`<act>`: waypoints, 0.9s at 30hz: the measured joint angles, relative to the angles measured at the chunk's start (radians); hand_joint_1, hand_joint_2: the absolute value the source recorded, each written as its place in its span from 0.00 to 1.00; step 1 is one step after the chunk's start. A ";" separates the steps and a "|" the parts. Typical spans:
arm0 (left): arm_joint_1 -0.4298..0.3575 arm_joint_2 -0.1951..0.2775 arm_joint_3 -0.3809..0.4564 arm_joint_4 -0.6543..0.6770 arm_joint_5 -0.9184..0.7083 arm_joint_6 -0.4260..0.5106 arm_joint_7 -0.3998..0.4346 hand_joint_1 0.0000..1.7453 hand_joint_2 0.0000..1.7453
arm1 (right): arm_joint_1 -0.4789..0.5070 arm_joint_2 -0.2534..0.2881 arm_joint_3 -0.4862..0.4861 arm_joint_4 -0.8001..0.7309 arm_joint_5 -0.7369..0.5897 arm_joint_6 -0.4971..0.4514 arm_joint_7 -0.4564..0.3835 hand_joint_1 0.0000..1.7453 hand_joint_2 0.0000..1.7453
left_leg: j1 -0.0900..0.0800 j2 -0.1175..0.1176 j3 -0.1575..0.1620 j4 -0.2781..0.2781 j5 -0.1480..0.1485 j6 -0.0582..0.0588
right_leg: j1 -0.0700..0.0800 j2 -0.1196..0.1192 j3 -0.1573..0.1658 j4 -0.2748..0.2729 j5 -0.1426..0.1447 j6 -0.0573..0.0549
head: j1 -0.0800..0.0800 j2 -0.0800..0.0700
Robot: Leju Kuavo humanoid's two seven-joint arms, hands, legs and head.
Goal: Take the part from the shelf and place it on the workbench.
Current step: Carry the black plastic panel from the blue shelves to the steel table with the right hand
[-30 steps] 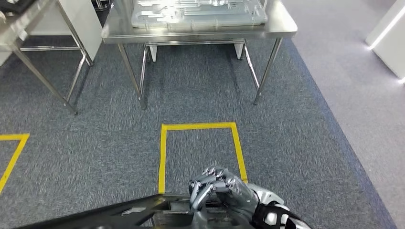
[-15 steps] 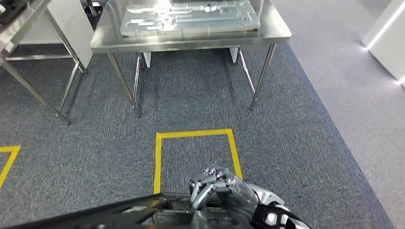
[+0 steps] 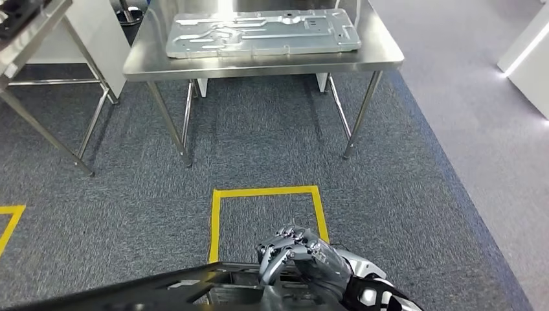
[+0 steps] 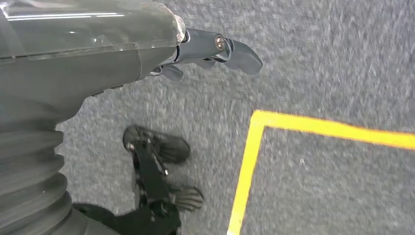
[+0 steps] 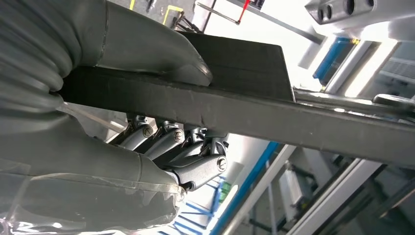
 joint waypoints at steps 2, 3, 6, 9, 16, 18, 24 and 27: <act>-0.001 0.000 0.000 0.000 -0.001 0.001 0.000 0.00 1.00 | 0.004 -0.001 0.000 0.001 -0.001 0.000 0.000 0.90 1.00 | -0.001 0.001 0.009 -0.002 0.000 -0.014 | 0.004 0.002 0.005 -0.010 -0.005 -0.016 | -0.001 0.000; -0.002 0.000 0.000 0.000 -0.001 0.001 0.000 0.00 1.00 | 0.005 -0.002 0.000 0.001 -0.002 0.000 0.000 0.90 1.00 | 0.001 0.002 0.011 0.006 0.000 -0.020 | 0.003 0.004 0.014 -0.016 -0.005 -0.023 | -0.001 0.000; -0.006 -0.001 0.000 0.000 -0.003 0.001 0.001 0.00 1.00 | 0.007 -0.002 0.000 0.002 -0.007 0.000 0.000 0.90 1.00 | 0.004 0.003 -0.048 0.129 -0.020 -0.027 | 0.004 0.004 0.049 -0.030 -0.021 -0.042 | -0.002 0.000; -0.003 -0.001 0.000 0.000 -0.006 0.001 0.001 0.00 1.00 | 0.013 -0.003 0.000 0.006 -0.006 -0.001 0.000 0.90 1.00 | 0.004 0.002 -0.164 0.278 -0.092 -0.028 | 0.010 0.006 0.074 -0.030 -0.044 -0.052 | -0.003 0.000; -0.005 0.003 0.000 0.001 -0.020 0.001 0.007 0.00 1.00 | 0.027 -0.003 0.000 0.006 0.009 -0.009 0.000 0.90 1.00 | -0.012 0.001 -0.143 0.036 0.087 0.005 | 0.021 0.015 0.139 -0.022 -0.102 -0.036 | -0.002 0.000; -0.008 0.004 0.000 0.001 -0.022 0.002 0.009 0.00 1.00 | 0.032 -0.003 -0.001 0.004 0.013 -0.015 0.000 0.90 1.00 | -0.011 0.000 -0.129 0.027 0.090 0.013 | 0.020 0.015 0.142 -0.011 -0.106 -0.023 | -0.002 0.000; -0.019 0.004 0.000 0.001 -0.028 0.002 0.010 0.00 1.00 | 0.054 -0.008 -0.004 -0.003 0.026 -0.030 0.000 0.90 1.00 | -0.006 0.000 -0.085 0.015 0.070 0.029 | 0.002 0.011 -0.009 0.227 -0.202 0.009 | 0.000 0.000; -0.017 0.003 0.000 0.001 -0.028 0.002 0.010 0.00 1.00 | 0.062 -0.014 -0.004 -0.003 0.041 -0.040 0.000 0.90 1.00 | -0.003 -0.008 -0.053 0.015 0.045 0.020 | -0.008 0.009 -0.025 0.166 -0.137 0.017 | 0.000 0.000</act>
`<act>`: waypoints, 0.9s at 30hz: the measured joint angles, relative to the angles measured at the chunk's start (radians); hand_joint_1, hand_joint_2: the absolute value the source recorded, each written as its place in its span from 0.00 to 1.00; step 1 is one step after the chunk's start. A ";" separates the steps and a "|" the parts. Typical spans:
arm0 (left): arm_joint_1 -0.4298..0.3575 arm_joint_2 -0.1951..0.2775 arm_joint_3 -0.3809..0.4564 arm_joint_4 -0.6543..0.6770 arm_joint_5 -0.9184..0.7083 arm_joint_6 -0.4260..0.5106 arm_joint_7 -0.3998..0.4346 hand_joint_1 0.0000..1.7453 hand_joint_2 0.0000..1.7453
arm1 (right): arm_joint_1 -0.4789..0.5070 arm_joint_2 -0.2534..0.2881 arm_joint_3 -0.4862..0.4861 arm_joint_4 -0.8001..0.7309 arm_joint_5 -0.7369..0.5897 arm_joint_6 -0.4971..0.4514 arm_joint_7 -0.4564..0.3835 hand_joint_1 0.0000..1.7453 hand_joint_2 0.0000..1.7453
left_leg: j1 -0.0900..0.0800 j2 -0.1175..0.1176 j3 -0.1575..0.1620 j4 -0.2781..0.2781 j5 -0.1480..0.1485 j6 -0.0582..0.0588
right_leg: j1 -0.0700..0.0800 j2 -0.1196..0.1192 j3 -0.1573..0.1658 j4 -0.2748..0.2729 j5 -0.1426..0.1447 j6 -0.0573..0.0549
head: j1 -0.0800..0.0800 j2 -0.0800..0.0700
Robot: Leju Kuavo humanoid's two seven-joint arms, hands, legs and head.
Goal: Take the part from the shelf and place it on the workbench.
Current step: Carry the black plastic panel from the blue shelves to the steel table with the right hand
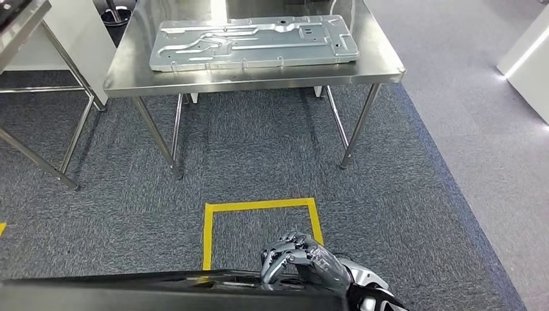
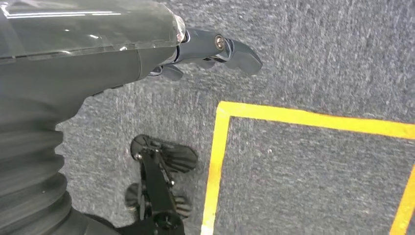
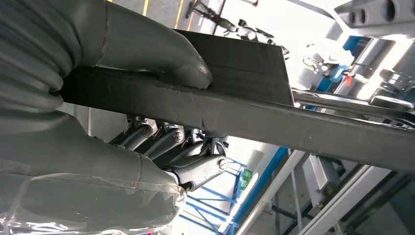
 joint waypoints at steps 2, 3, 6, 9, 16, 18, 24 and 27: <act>0.000 -0.001 0.000 0.000 0.001 0.000 0.000 0.00 1.00 | 0.000 -0.002 0.000 0.002 0.009 -0.002 0.000 0.90 1.00 | 0.003 -0.007 0.023 -0.001 -0.018 -0.010 | -0.001 0.006 0.033 -0.113 0.086 0.002 | 0.000 0.000; -0.001 -0.002 0.000 0.000 0.001 0.000 0.000 0.00 1.00 | 0.000 -0.002 0.000 0.003 0.014 -0.002 0.000 0.90 1.00 | 0.004 -0.009 0.029 -0.002 -0.025 -0.015 | 0.000 0.008 0.043 -0.147 0.103 -0.002 | 0.000 0.000; -0.002 -0.003 0.000 0.000 0.006 0.001 -0.001 0.00 1.00 | 0.003 -0.003 0.000 0.012 0.027 -0.002 0.001 0.90 1.00 | 0.003 -0.014 0.040 -0.003 -0.034 -0.034 | 0.005 0.008 0.050 -0.165 0.100 -0.026 | 0.001 0.000; 0.002 -0.005 0.000 0.000 0.014 0.001 -0.004 0.00 1.00 | 0.000 -0.004 0.001 0.018 0.024 0.005 0.001 0.90 1.00 | 0.005 -0.004 0.029 0.055 -0.057 -0.047 | 0.005 0.003 0.078 -0.175 0.097 -0.049 | -0.001 0.000; 0.018 -0.006 0.004 0.000 0.019 0.001 -0.010 0.00 1.00 | -0.003 -0.004 0.001 0.036 0.003 0.024 0.001 0.90 1.00 | -0.001 0.004 -0.119 0.185 -0.043 -0.032 | 0.027 -0.002 0.137 -0.176 0.049 -0.068 | -0.002 0.000; 0.020 -0.006 0.006 0.000 0.020 0.001 -0.012 0.00 1.00 | -0.004 -0.003 0.001 0.038 0.001 0.026 0.000 0.90 1.00 | -0.012 0.007 -0.090 0.076 0.015 -0.016 | 0.029 -0.004 0.157 -0.177 0.033 -0.065 | -0.001 0.000; 0.026 -0.006 0.008 0.000 0.024 0.001 -0.019 0.00 1.00 | -0.007 -0.002 0.001 0.042 -0.002 0.034 0.000 0.90 1.00 | -0.016 0.006 -0.037 0.005 0.031 0.011 | 0.024 -0.005 0.160 -0.119 0.008 -0.032 | 0.002 0.000; 0.023 -0.006 0.009 0.000 0.025 0.001 -0.021 0.00 1.00 | -0.009 -0.002 0.001 0.042 -0.001 0.034 0.000 0.90 1.00 | -0.012 0.005 -0.019 -0.002 0.024 0.017 | 0.013 -0.004 0.061 0.030 -0.058 -0.015 | 0.004 0.000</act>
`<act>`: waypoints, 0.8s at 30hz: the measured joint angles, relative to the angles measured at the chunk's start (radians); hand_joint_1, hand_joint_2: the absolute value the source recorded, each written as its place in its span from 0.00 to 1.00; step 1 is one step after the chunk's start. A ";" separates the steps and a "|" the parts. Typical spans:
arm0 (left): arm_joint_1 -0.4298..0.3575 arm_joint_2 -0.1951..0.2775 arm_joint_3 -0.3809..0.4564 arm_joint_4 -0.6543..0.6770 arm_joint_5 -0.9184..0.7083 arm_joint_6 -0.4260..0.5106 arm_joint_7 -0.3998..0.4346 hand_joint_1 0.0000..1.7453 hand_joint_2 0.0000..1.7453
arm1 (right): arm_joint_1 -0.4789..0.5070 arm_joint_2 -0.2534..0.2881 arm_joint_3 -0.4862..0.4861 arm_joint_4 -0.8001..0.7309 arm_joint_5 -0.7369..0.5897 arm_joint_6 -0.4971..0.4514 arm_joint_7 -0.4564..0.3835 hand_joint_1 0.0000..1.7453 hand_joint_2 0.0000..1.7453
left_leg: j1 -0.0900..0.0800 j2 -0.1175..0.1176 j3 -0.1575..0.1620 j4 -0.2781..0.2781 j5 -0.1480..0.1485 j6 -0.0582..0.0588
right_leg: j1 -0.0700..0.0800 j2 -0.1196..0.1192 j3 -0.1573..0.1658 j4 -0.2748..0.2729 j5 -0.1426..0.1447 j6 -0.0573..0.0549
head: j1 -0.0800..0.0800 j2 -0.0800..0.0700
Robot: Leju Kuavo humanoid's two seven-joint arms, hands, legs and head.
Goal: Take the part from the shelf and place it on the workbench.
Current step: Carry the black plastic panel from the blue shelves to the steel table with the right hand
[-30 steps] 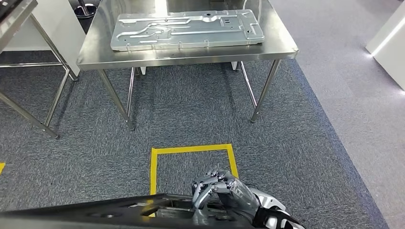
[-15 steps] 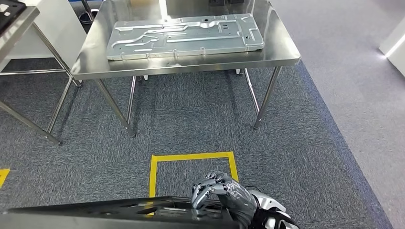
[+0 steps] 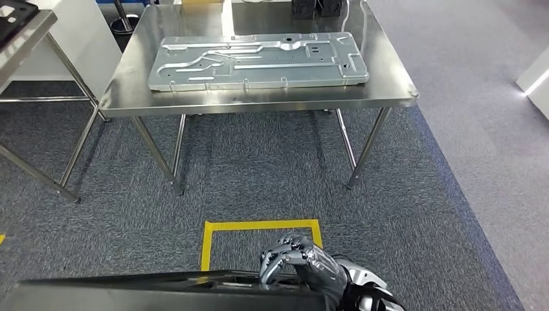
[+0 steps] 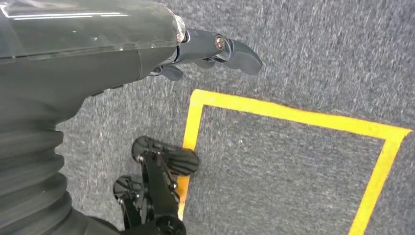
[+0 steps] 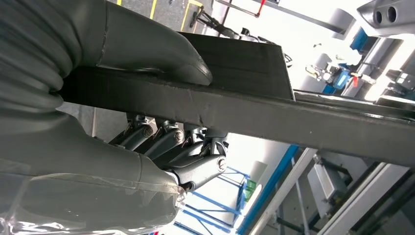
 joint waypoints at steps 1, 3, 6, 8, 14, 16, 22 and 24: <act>0.001 0.000 0.001 0.000 0.000 -0.001 0.000 0.00 1.00 | 0.001 0.000 0.000 0.001 0.000 0.000 0.000 0.90 1.00 | 0.001 -0.001 0.003 0.000 -0.005 -0.001 | -0.005 0.000 -0.036 0.038 -0.010 0.006 | 0.000 0.000; 0.004 -0.001 0.003 0.000 0.000 -0.003 -0.001 0.00 1.00 | 0.003 0.000 0.000 0.002 0.001 0.000 0.000 0.90 1.00 | 0.007 -0.002 0.016 0.000 -0.017 -0.008 | -0.015 -0.001 -0.065 0.027 0.026 0.017 | 0.000 0.000; 0.003 -0.002 0.005 0.000 0.000 -0.005 -0.003 0.00 1.00 | 0.002 0.000 0.000 0.004 0.002 0.000 0.000 0.90 1.00 | 0.015 -0.004 0.041 0.001 -0.040 -0.026 | -0.023 -0.003 -0.020 -0.142 0.142 0.022 | 0.001 0.000; 0.001 -0.002 0.006 0.000 -0.001 -0.007 -0.005 0.00 1.00 | 0.002 0.000 0.000 0.006 0.004 0.000 0.000 0.90 1.00 | 0.016 -0.005 0.050 0.002 -0.050 -0.042 | -0.019 -0.003 -0.005 -0.193 0.157 0.010 | 0.000 0.000; -0.004 -0.002 0.006 0.000 -0.004 -0.018 -0.006 0.00 1.00 | -0.008 0.009 0.000 0.007 0.007 0.003 0.003 0.90 1.00 | 0.020 0.001 -0.003 0.137 -0.104 -0.068 | -0.014 -0.003 0.034 -0.207 0.147 -0.036 | -0.004 0.000; -0.002 -0.002 0.006 0.000 -0.004 -0.019 -0.006 0.00 1.00 | -0.009 0.012 0.000 0.008 0.007 0.004 0.004 0.90 1.00 | 0.021 0.002 -0.084 0.253 -0.148 -0.067 | -0.009 -0.003 0.042 -0.207 0.136 -0.042 | -0.006 0.000; 0.001 -0.002 0.010 0.000 -0.003 -0.017 -0.004 0.00 1.00 | -0.010 0.019 0.001 0.009 0.031 0.000 0.026 0.90 1.00 | 0.008 0.027 -0.078 0.062 0.005 -0.041 | 0.006 -0.012 0.095 -0.207 0.091 -0.038 | -0.006 0.000; 0.000 -0.002 0.013 0.001 -0.002 -0.017 -0.003 0.00 1.00 | -0.011 0.020 0.001 0.011 0.041 -0.003 0.036 0.90 1.00 | -0.001 0.035 -0.070 0.033 0.003 -0.032 | 0.006 -0.018 0.104 -0.203 0.083 -0.025 | -0.006 0.000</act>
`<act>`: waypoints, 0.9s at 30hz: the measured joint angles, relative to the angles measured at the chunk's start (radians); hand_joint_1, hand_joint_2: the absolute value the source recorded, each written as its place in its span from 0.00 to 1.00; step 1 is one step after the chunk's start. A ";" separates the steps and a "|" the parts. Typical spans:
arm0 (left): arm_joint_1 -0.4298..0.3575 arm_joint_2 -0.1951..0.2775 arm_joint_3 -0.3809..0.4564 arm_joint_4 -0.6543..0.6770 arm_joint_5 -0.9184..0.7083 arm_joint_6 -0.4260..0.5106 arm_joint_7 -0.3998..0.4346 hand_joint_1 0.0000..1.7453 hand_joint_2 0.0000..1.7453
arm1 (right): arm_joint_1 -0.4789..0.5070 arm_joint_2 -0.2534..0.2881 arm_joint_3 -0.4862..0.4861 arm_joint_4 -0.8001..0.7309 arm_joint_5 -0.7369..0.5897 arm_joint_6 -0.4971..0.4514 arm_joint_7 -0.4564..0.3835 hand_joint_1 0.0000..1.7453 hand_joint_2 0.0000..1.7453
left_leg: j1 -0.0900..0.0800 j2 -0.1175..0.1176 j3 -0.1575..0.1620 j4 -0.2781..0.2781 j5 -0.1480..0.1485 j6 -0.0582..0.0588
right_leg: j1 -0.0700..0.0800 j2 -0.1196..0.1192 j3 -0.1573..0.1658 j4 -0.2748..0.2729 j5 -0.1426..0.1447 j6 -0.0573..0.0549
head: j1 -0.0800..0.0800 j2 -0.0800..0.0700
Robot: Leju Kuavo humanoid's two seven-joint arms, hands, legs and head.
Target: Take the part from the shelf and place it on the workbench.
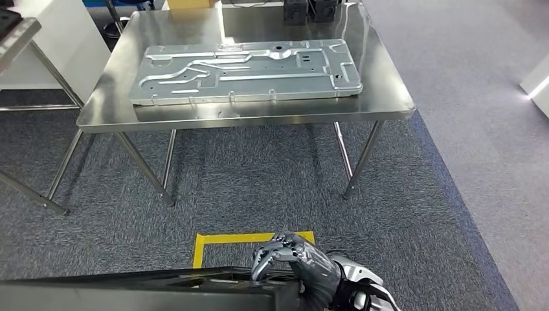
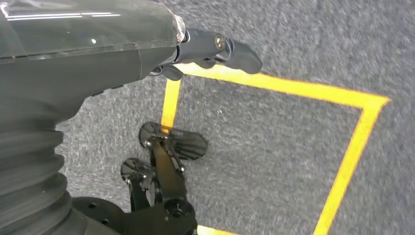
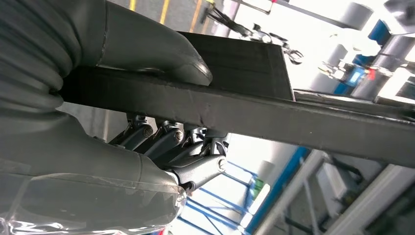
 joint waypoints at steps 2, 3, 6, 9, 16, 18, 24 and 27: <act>0.001 0.000 0.001 0.000 0.000 0.000 0.000 0.00 1.00 | -0.001 0.000 0.001 0.001 0.005 -0.003 0.005 0.90 1.00 | 0.001 -0.011 0.019 -0.011 0.010 0.011 | -0.003 -0.004 0.008 0.013 -0.004 0.013 | 0.000 0.000; 0.001 0.001 0.001 0.000 0.001 0.000 0.000 0.00 1.00 | -0.003 0.000 0.001 0.001 0.005 -0.004 0.005 0.90 1.00 | 0.003 -0.016 0.031 -0.017 0.011 0.017 | -0.005 -0.003 0.006 0.032 -0.010 0.018 | 0.001 0.000; -0.001 0.000 0.003 0.000 0.003 0.000 -0.001 0.00 1.00 | -0.007 0.000 0.002 0.003 0.001 -0.005 0.003 0.90 1.00 | 0.005 -0.026 0.057 -0.025 0.001 0.025 | -0.010 0.005 -0.077 0.168 -0.067 0.027 | 0.002 0.000; 0.003 0.000 0.006 0.000 0.007 0.000 -0.004 0.00 1.00 | -0.005 0.000 0.002 0.008 -0.005 -0.003 0.002 0.90 1.00 | 0.005 -0.034 0.077 -0.024 -0.021 0.023 | -0.011 0.006 -0.171 0.250 -0.075 0.031 | 0.002 0.000; 0.003 -0.006 0.010 0.000 0.006 -0.001 -0.012 0.00 1.00 | 0.001 0.000 0.002 0.014 -0.005 0.000 -0.013 0.90 1.00 | 0.007 -0.041 0.128 -0.031 -0.065 -0.008 | 0.002 0.010 -0.137 0.010 0.094 -0.001 | 0.000 0.000; 0.003 -0.007 0.010 0.000 0.005 -0.001 -0.012 0.00 1.00 | 0.003 0.001 0.002 0.013 -0.005 -0.002 -0.015 0.90 1.00 | 0.008 -0.039 0.124 -0.001 -0.058 -0.020 | -0.001 0.011 -0.113 -0.003 0.093 -0.015 | -0.001 0.000; 0.008 -0.008 0.010 0.000 0.005 0.000 -0.012 0.00 1.00 | 0.006 0.003 0.002 0.016 -0.002 -0.008 -0.028 0.90 1.00 | 0.011 -0.035 -0.067 0.250 -0.139 -0.035 | -0.001 0.012 -0.044 -0.024 0.056 -0.032 | -0.005 0.000; 0.011 -0.009 0.010 0.000 0.006 0.001 -0.012 0.00 1.00 | 0.006 0.006 0.002 0.017 -0.001 -0.008 -0.030 0.90 1.00 | 0.009 -0.033 -0.050 0.108 -0.035 -0.021 | 0.003 0.014 -0.010 -0.025 0.030 -0.029 | -0.005 0.000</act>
